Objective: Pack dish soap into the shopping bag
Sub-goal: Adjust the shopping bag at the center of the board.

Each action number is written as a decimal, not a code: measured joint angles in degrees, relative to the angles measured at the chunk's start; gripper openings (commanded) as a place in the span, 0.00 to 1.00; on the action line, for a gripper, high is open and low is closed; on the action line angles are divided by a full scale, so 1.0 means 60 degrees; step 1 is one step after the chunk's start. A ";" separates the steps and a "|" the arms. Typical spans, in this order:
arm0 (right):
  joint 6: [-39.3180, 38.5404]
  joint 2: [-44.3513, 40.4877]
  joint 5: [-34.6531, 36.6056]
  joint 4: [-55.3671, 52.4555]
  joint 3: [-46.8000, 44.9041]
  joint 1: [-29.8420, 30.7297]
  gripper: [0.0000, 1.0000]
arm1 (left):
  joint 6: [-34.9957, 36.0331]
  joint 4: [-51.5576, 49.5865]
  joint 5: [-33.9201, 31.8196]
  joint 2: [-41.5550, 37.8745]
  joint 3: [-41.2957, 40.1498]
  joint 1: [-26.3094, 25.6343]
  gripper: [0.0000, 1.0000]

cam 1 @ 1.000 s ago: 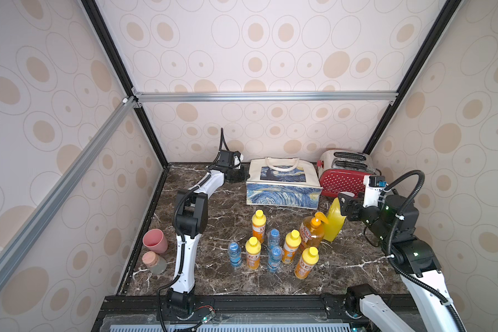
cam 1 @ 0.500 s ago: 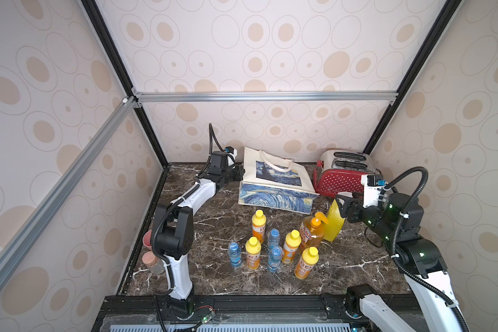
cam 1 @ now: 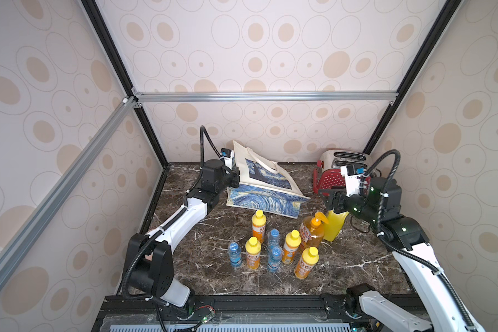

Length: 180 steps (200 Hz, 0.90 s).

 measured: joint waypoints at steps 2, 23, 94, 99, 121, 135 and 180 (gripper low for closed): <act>-0.0047 0.0127 0.0033 0.0004 0.0095 0.0142 0.65 | 0.0080 0.0025 -0.0058 -0.0051 -0.0015 -0.0058 0.00; -0.0510 0.1541 0.0481 -0.0080 0.1421 0.1424 0.67 | 0.0586 0.0372 -0.0495 -0.0386 -0.0171 -0.0463 0.00; -0.1657 0.7078 0.0852 -0.0535 0.6426 0.2033 0.75 | 0.1162 0.0696 -0.0860 -0.0525 -0.0619 -0.0583 0.00; -0.1723 0.7395 0.0903 -0.0601 0.6685 0.2033 0.77 | 0.1169 0.0710 -0.0867 -0.0525 -0.0619 -0.0586 0.00; -0.1942 0.8808 0.1089 -0.1013 0.7960 0.2033 0.86 | 0.1217 0.0769 -0.0871 -0.0525 -0.0619 -0.0594 0.00; -0.2055 0.9741 0.1184 -0.1362 0.9071 0.2029 0.89 | 0.1246 0.0780 -0.0889 -0.0525 -0.0619 -0.0601 0.00; -0.2215 1.1621 0.1373 -0.2127 1.1453 0.1942 0.86 | 0.1333 0.0823 -0.0896 -0.0525 -0.0627 -0.0601 0.00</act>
